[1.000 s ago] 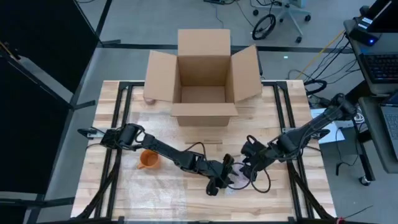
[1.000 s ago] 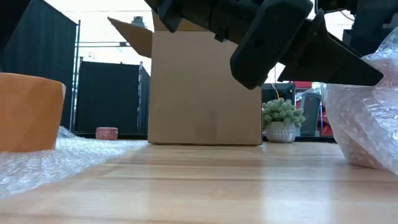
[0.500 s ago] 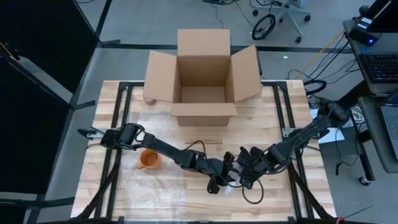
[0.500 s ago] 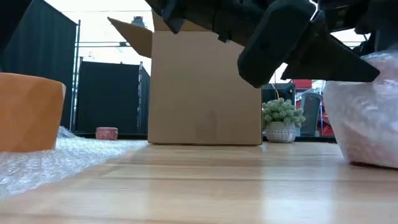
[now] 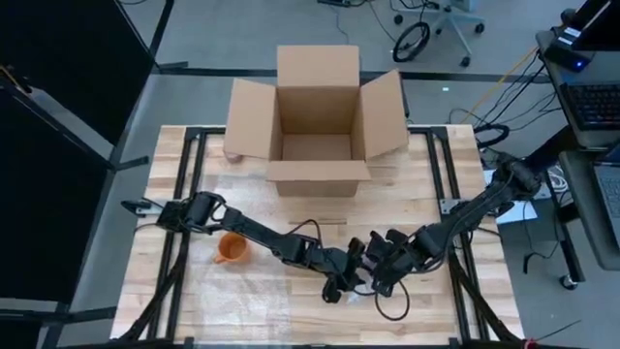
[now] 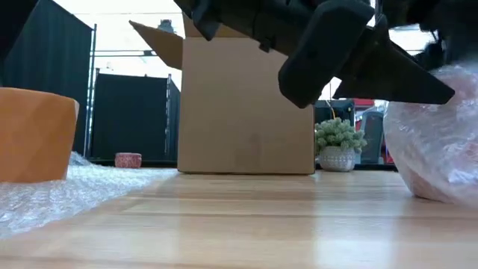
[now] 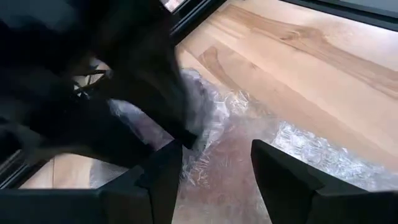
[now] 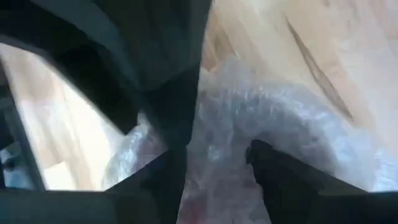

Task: Wrap mug
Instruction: Wrap the pink cup with bubble wrap

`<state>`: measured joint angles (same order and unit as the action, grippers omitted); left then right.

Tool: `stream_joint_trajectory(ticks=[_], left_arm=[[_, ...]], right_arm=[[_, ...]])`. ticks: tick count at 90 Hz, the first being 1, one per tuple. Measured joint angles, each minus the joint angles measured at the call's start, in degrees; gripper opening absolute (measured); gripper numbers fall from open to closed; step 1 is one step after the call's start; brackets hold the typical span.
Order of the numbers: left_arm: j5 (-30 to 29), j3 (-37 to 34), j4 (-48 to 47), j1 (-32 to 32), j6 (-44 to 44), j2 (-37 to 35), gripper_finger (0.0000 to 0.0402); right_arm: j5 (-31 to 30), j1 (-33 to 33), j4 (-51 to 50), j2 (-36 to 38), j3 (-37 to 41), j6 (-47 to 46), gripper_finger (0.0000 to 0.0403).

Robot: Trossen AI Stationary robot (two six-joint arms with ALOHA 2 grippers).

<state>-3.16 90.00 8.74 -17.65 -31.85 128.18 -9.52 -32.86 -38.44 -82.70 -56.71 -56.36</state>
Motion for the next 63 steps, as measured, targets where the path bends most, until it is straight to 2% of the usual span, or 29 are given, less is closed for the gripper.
stream_joint_trajectory(ticks=[22,34,53,63], left_arm=[[0.11,0.0,0.07,0.0,0.02,0.0,0.0178],[0.11,0.0,0.1,0.02,0.02,0.0,0.0178],[0.09,0.0,0.08,0.0,-0.01,0.0,0.0178],[0.04,0.0,0.28,0.06,-0.01,0.0,0.0178]], right_arm=[[-0.77,0.02,-15.87,1.41,-9.57,0.9,0.0156],[-2.5,-0.02,-20.47,1.44,-10.91,-0.01,0.0156],[-2.31,-0.59,-17.88,-0.56,-5.23,0.0,0.0158],[-1.07,-0.59,-11.01,-2.19,1.39,-0.4,0.0174]])
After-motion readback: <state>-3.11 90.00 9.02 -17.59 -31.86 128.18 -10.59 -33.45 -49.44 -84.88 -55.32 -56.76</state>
